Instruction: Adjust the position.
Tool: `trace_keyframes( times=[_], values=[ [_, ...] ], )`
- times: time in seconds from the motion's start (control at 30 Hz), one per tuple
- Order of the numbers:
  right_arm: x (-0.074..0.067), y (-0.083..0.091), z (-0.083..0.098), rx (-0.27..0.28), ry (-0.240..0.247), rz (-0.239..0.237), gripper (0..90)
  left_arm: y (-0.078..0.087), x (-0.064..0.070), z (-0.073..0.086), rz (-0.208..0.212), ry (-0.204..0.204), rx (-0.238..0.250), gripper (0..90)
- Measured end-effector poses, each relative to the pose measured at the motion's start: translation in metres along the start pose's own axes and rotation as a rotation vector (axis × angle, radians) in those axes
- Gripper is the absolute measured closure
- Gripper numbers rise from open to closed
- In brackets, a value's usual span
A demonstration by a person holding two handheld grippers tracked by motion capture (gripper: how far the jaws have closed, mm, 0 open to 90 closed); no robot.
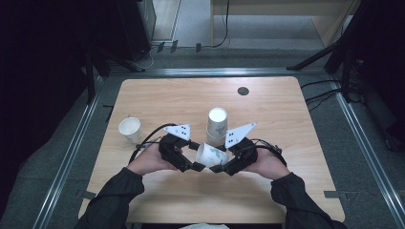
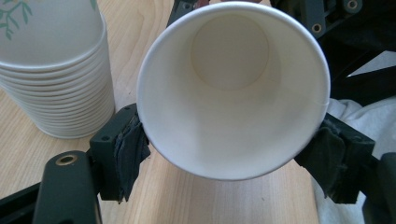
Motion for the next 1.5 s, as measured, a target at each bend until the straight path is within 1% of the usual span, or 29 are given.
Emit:
trace_keyframes(
  times=[0.23,0.27,0.37,0.5,0.6,0.67,0.73,0.8,0.87,0.97,1.07,1.13,1.17,1.2,1.23,1.27,1.3,1.33,1.4,1.43,1.47,1.5],
  values=[
    [0.000,-0.002,0.001,-0.007,0.001,0.000,33.3,-0.002,0.000,-0.001,-0.001,0.005,0.005,20.4],
    [0.000,-0.002,0.001,-0.007,0.002,0.000,33.3,-0.002,0.001,-0.001,0.001,0.011,0.005,20.2],
    [-0.001,-0.002,0.001,-0.012,-0.002,-0.001,33.3,-0.003,0.001,0.000,0.002,-0.002,-0.004,20.0],
    [-0.001,-0.003,0.002,-0.014,0.001,-0.003,33.7,-0.002,0.001,-0.002,-0.002,-0.018,0.005,22.6],
    [0.000,-0.002,0.001,-0.009,0.004,0.000,34.2,-0.002,0.001,-0.001,-0.003,-0.019,0.004,24.8],
    [-0.001,-0.002,0.001,-0.013,-0.003,-0.002,34.3,-0.002,0.001,-0.001,-0.006,-0.023,0.003,26.1],
    [0.000,-0.003,0.002,-0.014,0.000,0.000,34.2,-0.001,0.001,-0.002,-0.016,-0.045,0.010,26.8],
    [-0.001,-0.003,0.001,-0.011,-0.005,-0.002,34.2,0.000,0.001,-0.003,-0.013,-0.047,0.013,27.3],
    [0.000,-0.003,0.000,-0.008,0.002,0.005,34.2,0.000,0.001,-0.003,-0.009,-0.042,0.014,27.6],
    [-0.001,-0.003,0.000,-0.004,0.006,0.000,34.2,0.000,0.002,-0.003,-0.010,-0.045,0.015,28.2],
    [-0.001,-0.003,0.000,-0.003,0.003,-0.003,32.1,0.001,0.002,-0.003,-0.004,-0.043,0.016,28.2],
    [-0.001,-0.004,0.000,0.000,0.001,-0.003,27.2,0.002,0.003,-0.004,0.001,-0.041,0.018,28.1],
    [-0.002,-0.004,0.000,-0.001,-0.012,-0.006,24.9,0.004,0.002,-0.005,-0.005,-0.045,0.022,28.1],
    [-0.001,-0.004,0.000,0.000,-0.009,0.002,23.8,0.006,0.001,-0.006,-0.008,-0.041,0.022,28.0],
    [0.000,-0.004,0.000,-0.002,-0.004,0.015,22.7,0.007,0.000,-0.007,-0.022,-0.048,0.030,28.1],
    [0.000,-0.004,0.000,0.001,-0.006,0.015,21.8,0.010,-0.002,-0.008,-0.031,-0.054,0.030,28.2],
    [0.001,-0.003,0.000,0.002,-0.009,0.018,21.5,0.012,-0.002,-0.009,-0.024,-0.049,0.028,28.1],
    [0.002,-0.003,0.000,0.007,-0.003,0.022,21.5,0.015,-0.003,-0.011,-0.036,-0.059,0.028,28.1],
    [0.003,-0.001,-0.001,0.013,-0.012,0.029,20.5,0.020,-0.003,-0.015,-0.041,-0.062,0.020,28.1],
    [0.004,0.000,-0.001,0.016,-0.016,0.032,20.4,0.023,-0.003,-0.017,-0.050,-0.073,0.011,28.2],
    [0.004,0.000,-0.001,0.018,-0.016,0.035,20.4,0.026,-0.002,-0.019,-0.048,-0.082,-0.007,28.1],
    [0.004,0.000,-0.001,0.018,-0.019,0.033,20.4,0.028,-0.002,-0.020,-0.054,-0.092,-0.014,28.1]
  ],
)
Point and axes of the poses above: each handheld gripper's, and its own axes: y roughly backward along the jaws, z roughly out of its underside, x roughly to its right, the point moved 9 cm from there along -y, roughly forward along the jaws, and after that the axes turned 13 degrees about x, right-handed, at the moved point
